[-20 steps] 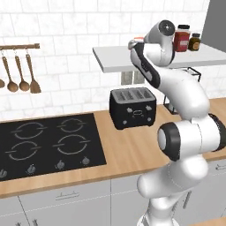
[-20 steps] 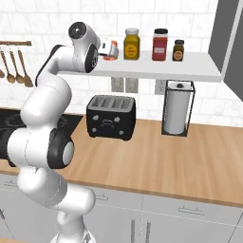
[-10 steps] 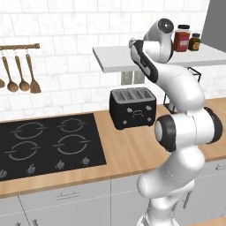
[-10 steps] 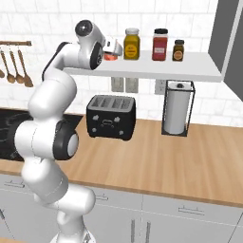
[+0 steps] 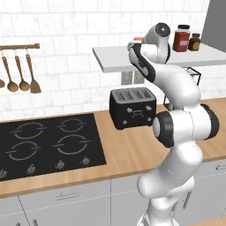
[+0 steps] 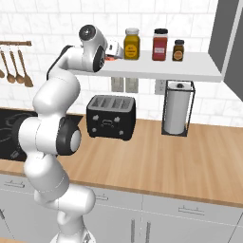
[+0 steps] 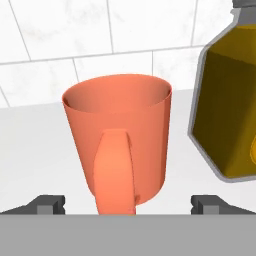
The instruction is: Gather all objects into one cabinet and sort the glasses and bowls to opposite sides.
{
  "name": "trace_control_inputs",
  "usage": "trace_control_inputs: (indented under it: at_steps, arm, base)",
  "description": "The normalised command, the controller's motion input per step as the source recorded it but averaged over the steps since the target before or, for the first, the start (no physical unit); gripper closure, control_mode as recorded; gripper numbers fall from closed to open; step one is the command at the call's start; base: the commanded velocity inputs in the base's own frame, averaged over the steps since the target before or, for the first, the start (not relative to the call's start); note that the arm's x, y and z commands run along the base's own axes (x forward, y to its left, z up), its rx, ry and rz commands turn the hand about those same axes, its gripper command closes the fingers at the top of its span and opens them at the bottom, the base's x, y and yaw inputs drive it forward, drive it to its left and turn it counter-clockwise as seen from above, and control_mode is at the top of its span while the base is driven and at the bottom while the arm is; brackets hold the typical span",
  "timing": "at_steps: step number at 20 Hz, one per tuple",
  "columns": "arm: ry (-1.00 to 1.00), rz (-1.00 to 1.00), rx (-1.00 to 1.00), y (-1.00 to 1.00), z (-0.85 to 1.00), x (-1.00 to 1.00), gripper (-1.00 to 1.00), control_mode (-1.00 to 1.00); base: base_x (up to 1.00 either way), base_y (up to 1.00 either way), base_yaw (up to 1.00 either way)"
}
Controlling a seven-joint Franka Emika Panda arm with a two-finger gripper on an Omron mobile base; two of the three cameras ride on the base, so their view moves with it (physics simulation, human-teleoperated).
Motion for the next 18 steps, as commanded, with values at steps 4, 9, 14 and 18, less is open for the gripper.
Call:
trace_control_inputs:
  at_steps: [4, 9, 14, 18]
  arm:
    - [0.0, 0.0, 0.0, 0.0, 0.0, 0.26, -1.0, -1.0]
    - [0.0, 0.0, 0.0, 0.0, 0.0, 0.12, -1.0, -1.0]
    - [0.0, 0.0, 0.0, 0.0, 0.0, 0.0, -1.0, -1.0]
    - [0.0, 0.0, 0.0, 0.0, 0.0, 0.0, -1.0, -1.0]
  base:
    - [0.0, 0.0, 0.0]
    - [0.0, 0.0, 0.0]
    - [0.0, 0.0, 0.0]
    - [0.0, 0.0, 0.0]
